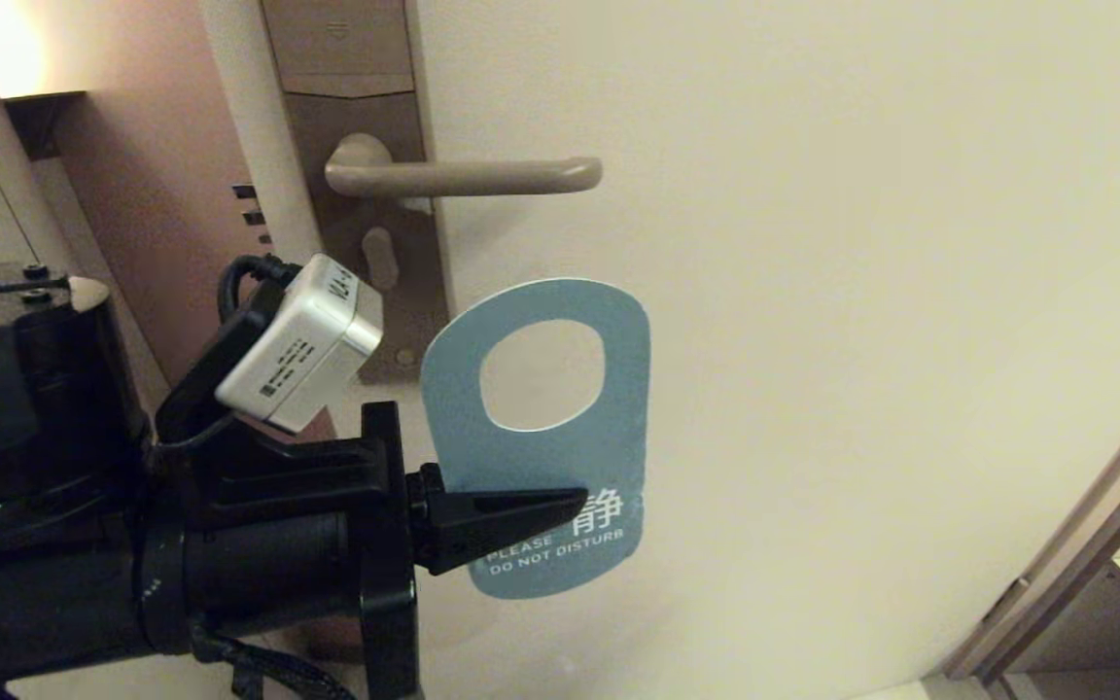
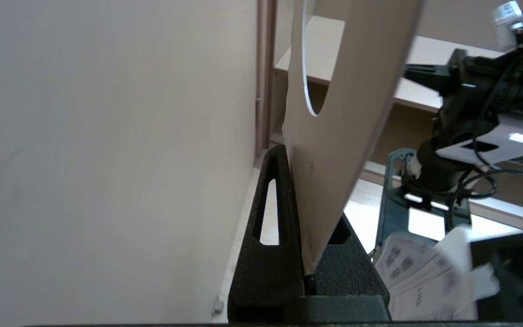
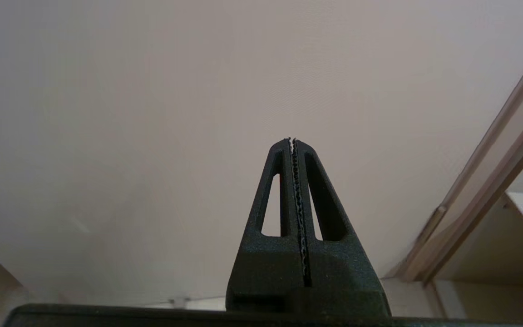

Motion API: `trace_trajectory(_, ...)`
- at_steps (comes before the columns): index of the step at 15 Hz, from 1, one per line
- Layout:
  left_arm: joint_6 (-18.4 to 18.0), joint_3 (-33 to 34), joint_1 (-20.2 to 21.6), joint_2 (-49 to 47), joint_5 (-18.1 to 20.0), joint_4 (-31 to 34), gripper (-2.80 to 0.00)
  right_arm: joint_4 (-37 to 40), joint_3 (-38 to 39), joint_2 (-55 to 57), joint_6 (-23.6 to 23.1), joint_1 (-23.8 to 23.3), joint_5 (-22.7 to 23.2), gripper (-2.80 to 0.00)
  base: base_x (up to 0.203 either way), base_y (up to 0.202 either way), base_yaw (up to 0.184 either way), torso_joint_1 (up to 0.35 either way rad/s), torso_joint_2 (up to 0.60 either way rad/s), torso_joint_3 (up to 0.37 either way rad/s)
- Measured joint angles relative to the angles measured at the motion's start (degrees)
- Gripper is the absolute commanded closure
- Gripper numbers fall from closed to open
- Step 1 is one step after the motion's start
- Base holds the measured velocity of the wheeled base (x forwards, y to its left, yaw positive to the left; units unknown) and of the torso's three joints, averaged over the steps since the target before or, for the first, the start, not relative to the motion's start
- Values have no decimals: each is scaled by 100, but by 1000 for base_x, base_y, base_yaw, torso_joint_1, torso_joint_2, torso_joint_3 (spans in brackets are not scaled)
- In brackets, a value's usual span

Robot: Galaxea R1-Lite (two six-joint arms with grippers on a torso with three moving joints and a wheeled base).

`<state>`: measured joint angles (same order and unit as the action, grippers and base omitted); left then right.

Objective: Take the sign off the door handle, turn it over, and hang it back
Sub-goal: Hand it to the other hand

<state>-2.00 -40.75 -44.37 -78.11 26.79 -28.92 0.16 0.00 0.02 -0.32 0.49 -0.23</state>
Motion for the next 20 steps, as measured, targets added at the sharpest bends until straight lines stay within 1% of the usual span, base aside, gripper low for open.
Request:
trace_trajectory(2,1,171,321,8,514,-165,0,-9,0,0,-23,2,19,0,0,0,0,0,0,0)
trace_trajectory(3,-1,277,470,-4,676,-284,0,-6,0,0,-39,0,61,0,0,0,0,0,0,0)
trace_trajectory(5,3,416,618,-12,725,-407,0,21,-45,0,-65,2,95,0,0,0,0,0,0,0)
trace_trajectory(7,10,489,651,5,738,-412,0,245,-237,0,-83,0,188,0,0,0,0,0,0,0)
trace_trajectory(10,5,503,664,13,920,-418,0,919,-919,85,-94,2,805,0,0,0,0,0,0,0)
trace_trajectory(11,2,503,651,11,981,-420,0,1020,-1081,217,-98,2,912,0,0,0,0,0,0,0)
trace_trajectory(13,1,485,637,-12,1110,-429,0,908,-1336,650,-103,15,1051,0,0,0,0,0,0,0)
trace_trajectory(14,-1,462,636,-41,1145,-488,0,742,-1441,943,-105,22,1226,0,0,0,0,0,0,0)
trace_trajectory(15,-1,440,634,-86,1151,-589,0,512,-1521,1275,-105,26,1497,0,0,0,0,0,0,0)
trace_trajectory(16,0,410,634,-140,1158,-676,0,267,-1574,1598,-106,30,1869,0,0,0,0,0,0,0)
trace_trajectory(18,3,290,631,-258,1236,-717,0,-175,-1631,2229,-106,33,2805,0,0,0,0,0,0,0)
trace_trajectory(20,1,137,631,-372,1293,-721,0,-354,-1626,2721,-106,35,3723,0,0,0,0,0,0,0)
